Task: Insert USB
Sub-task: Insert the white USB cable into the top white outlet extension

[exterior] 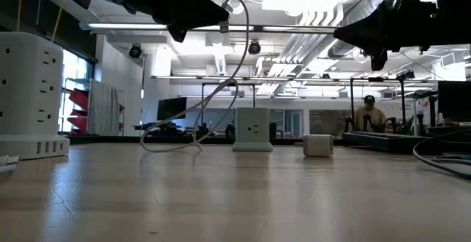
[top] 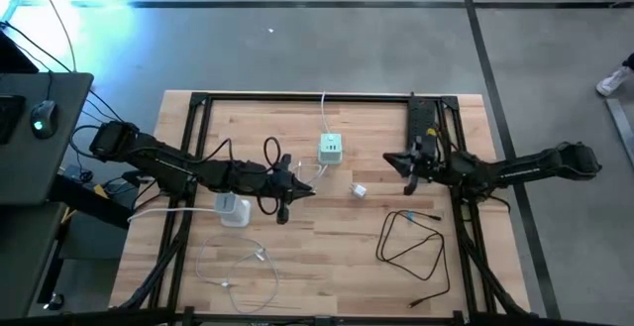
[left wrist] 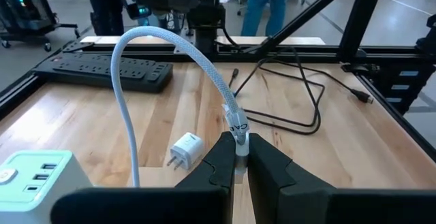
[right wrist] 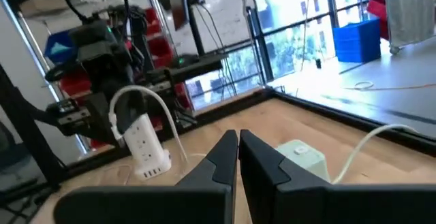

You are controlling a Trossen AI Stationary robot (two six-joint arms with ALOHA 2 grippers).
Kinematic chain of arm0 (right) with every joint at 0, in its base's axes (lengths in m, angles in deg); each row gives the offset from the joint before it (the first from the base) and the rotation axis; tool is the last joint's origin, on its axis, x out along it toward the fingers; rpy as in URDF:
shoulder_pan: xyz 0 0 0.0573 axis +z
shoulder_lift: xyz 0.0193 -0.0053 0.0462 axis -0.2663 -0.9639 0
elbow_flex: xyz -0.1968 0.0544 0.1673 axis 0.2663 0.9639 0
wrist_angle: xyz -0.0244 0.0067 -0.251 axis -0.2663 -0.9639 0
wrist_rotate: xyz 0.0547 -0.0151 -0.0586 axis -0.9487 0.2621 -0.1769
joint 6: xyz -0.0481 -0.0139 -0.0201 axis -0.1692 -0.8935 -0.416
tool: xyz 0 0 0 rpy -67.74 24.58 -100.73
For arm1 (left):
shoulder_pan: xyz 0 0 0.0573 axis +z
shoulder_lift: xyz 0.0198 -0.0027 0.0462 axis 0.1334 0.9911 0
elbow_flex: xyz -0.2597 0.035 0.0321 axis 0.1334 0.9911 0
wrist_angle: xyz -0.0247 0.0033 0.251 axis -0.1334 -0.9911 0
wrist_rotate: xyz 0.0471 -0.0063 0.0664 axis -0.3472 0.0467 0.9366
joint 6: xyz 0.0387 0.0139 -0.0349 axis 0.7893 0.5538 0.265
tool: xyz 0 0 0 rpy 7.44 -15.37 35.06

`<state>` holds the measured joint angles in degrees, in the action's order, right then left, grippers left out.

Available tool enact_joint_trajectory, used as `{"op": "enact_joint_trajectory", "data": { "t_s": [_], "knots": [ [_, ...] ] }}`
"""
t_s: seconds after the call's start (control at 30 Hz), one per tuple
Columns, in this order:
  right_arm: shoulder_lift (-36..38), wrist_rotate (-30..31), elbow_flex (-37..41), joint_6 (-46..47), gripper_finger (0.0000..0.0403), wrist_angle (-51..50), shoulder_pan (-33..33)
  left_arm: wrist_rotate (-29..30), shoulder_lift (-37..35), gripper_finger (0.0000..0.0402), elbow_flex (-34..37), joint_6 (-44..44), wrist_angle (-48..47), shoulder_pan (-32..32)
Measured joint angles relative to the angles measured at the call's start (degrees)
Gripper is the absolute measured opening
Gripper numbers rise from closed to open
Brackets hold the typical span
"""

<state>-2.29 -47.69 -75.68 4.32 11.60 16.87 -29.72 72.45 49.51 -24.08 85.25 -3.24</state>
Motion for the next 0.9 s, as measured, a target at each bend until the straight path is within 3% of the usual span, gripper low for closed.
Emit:
{"op": "enact_joint_trajectory", "data": {
  "t_s": [0.33,0.43,0.57,0.7,0.9],
  "knots": [
    [0.0,7.2,-0.1,-2.3,0.0,20.3,-1.4,0.0,0.0,0.0001,0.0,0.1,0.0,-1.1],
    [-1.0,1.8,-0.6,-2.1,0.0,22.3,-1.5,0.0,0.0,0.0001,0.0,0.1,0.0,-1.3],
    [-6.1,-9.5,-7.8,-2.0,0.0,16.6,-0.5,0.0,0.0,0.0001,0.0,0.1,0.1,-1.4],
    [-16.5,-20.0,-19.4,-7.6,0.0,4.3,2.2,0.0,0.0,0.0001,0.0,0.0,0.1,-1.4],
    [-34.5,-20.4,-35.8,-4.9,0.0006,-16.8,4.3,0.3,0.0,0.0001,0.0,-0.8,0.0,-1.5]
  ]
}}
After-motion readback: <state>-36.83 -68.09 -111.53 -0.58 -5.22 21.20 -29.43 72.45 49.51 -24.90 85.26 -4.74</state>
